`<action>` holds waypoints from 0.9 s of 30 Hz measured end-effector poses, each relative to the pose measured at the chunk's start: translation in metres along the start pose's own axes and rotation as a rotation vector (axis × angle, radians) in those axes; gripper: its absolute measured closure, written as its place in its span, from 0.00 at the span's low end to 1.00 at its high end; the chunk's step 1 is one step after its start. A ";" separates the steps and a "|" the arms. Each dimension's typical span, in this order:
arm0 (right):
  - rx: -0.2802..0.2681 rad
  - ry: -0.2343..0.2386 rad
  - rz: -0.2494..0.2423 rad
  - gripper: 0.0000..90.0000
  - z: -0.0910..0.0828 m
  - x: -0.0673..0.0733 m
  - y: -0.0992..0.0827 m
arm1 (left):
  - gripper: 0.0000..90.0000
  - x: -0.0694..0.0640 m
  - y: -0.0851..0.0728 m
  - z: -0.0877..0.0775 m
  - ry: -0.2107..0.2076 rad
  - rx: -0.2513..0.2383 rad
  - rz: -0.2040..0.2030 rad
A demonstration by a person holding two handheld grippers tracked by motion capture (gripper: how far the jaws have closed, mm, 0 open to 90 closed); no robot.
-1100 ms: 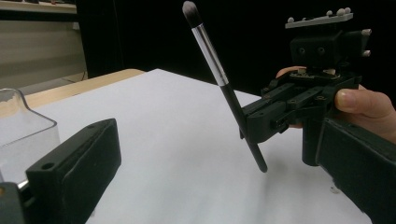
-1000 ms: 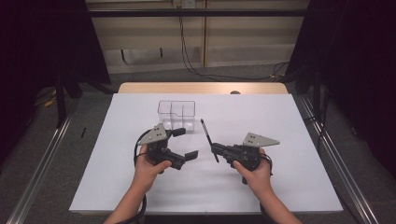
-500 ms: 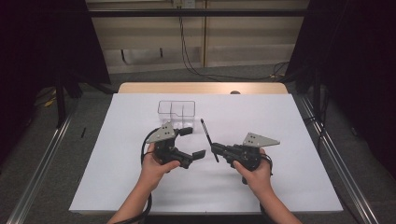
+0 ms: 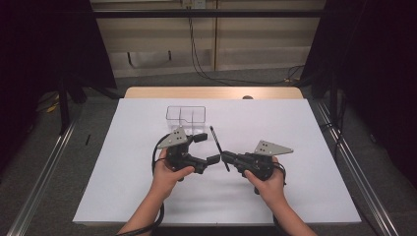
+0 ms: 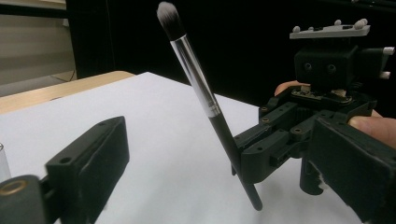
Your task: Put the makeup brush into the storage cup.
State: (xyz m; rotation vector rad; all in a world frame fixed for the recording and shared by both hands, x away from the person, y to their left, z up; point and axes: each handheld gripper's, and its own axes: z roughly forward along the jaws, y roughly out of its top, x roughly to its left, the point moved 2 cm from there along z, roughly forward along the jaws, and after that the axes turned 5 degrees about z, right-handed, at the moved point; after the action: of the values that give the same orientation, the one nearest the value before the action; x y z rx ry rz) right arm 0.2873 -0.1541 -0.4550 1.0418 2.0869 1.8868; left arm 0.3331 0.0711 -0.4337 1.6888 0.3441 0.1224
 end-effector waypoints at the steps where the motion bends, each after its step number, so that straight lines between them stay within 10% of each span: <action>1: -0.001 0.000 0.000 0.94 0.000 0.000 0.000 | 0.09 0.000 0.000 0.000 -0.003 -0.001 -0.002; 27: -0.002 0.007 -0.005 0.94 0.002 0.003 -0.001 | 0.78 0.003 -0.009 0.005 -0.056 -0.057 -0.093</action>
State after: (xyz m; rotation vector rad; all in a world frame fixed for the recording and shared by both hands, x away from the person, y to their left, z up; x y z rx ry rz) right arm 0.2857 -0.1512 -0.4550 1.0292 2.0892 1.8928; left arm 0.3357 0.0683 -0.4432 1.6134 0.3736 0.0163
